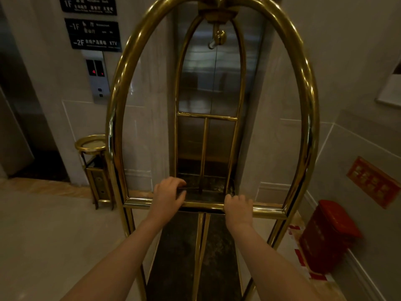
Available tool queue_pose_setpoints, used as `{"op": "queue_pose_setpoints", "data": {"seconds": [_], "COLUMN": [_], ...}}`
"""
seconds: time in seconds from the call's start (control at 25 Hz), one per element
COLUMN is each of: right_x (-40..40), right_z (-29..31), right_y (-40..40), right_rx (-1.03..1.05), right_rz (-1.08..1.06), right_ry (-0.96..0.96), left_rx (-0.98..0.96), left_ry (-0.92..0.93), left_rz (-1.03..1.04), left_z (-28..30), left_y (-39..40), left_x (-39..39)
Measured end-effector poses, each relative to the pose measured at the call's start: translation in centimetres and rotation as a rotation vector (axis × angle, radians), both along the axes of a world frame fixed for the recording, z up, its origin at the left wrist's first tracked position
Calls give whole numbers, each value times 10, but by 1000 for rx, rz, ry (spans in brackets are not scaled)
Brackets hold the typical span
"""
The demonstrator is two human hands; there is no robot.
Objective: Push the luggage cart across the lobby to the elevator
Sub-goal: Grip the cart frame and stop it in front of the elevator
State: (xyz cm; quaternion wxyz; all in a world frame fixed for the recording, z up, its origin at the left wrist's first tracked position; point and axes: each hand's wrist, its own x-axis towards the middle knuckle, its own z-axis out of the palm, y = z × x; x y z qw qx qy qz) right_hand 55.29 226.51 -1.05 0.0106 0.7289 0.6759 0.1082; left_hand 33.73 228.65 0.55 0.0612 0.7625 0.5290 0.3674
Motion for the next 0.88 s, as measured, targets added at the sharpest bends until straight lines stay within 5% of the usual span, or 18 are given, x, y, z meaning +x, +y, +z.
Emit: {"op": "queue_pose_setpoints", "data": {"seconds": [0.2,0.56,0.88], "right_x": [-1,4,21], "right_z": [1,-4,11], "right_y": [2,2,10], "right_rx": [-12,24,-222], "right_rz": [-4,23,103], "right_ry": [12,49,415], "left_rx": [467,223,121], "left_ry": [-189,-243,-400], "left_rz": [551,595,564], "left_z": [68,86,75], "left_y": [-18,24,37], "left_x": [-37,-77,-91]}}
